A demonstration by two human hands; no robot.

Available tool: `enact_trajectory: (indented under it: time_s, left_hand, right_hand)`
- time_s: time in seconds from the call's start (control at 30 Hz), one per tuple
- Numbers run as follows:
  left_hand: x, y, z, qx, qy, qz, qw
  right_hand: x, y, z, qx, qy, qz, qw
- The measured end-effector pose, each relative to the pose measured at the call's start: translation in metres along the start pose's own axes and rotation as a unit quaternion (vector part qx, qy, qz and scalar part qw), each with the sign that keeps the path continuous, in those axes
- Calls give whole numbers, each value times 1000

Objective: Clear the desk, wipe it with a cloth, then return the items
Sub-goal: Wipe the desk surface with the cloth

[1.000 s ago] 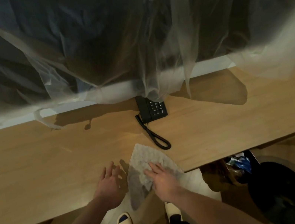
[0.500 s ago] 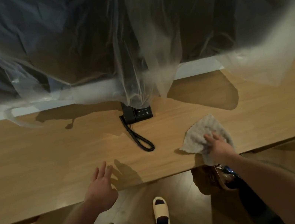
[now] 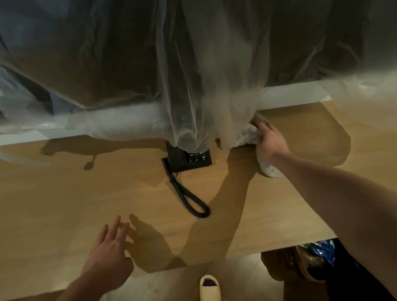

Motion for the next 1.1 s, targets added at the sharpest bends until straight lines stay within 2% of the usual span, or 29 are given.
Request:
enact_trajectory:
  time_s: [0.1, 0.2, 0.4, 0.67, 0.83, 0.93, 1.03, 1.1]
  left_hand:
    - [-9, 1, -5, -25, -14, -12, 1000]
    - [-16, -12, 1, 14, 8, -25, 1000]
    - [-7, -33, 17, 56, 22, 8, 998]
    - [28, -39, 28, 55, 2, 56, 997]
    - [66, -30, 48, 49, -6, 116, 992]
    - [83, -30, 80, 46, -1, 143, 989]
    - [94, -23, 117, 44, 16, 130, 990]
    - [100, -19, 141, 38, 18, 113, 993]
  right_hand:
    - [-28, -26, 23, 69, 9, 97, 993]
    - [-25, -54, 32, 100, 28, 186, 977]
    - [51, -63, -9, 126, 103, 146, 976]
    - [255, -44, -32, 72, 28, 106, 991]
    - [330, -43, 32, 9, 6, 137, 991]
    - [329, -42, 93, -95, 41, 66, 992]
    - [312, -62, 163, -79, 87, 23, 993]
    - [304, -85, 204, -59, 100, 57, 992]
Point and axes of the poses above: each hand's wrist, its own x-axis away from the middle knuckle, its own y-axis out of the back of the hand, z = x × y, the point moved 1 cm from there along -x, towards the middle knuckle, and after that the axes turned 13 degrees about -z, right-handed, at the moved point
